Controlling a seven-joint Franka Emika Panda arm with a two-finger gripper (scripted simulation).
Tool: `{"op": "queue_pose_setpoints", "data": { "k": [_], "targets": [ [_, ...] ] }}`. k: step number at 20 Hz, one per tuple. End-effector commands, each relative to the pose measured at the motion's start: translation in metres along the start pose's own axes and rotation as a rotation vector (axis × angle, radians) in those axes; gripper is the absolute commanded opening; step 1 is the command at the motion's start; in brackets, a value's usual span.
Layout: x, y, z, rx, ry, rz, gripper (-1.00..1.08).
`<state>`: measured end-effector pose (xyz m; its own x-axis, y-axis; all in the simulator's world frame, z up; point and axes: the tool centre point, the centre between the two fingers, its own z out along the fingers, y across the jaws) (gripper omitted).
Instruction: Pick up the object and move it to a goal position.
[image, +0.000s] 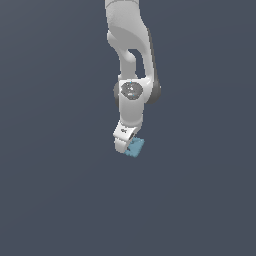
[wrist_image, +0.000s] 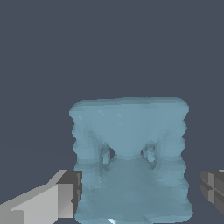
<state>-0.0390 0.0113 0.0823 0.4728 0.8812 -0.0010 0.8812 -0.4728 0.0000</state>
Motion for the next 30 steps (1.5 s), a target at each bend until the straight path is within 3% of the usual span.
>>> {"op": "queue_pose_setpoints", "data": {
  "k": [1,9,24,25,30],
  "targets": [
    [0.000,-0.001,0.001,0.000,0.001,-0.024,1.00],
    [0.000,-0.002,0.005,0.000,0.001,-0.032,1.00],
    [0.000,-0.002,0.052,0.000,0.001,-0.037,1.00],
    [0.000,-0.002,0.052,0.000,0.001,-0.037,-1.00],
    [0.000,-0.002,0.052,0.000,0.001,-0.037,-1.00]
  ]
}}
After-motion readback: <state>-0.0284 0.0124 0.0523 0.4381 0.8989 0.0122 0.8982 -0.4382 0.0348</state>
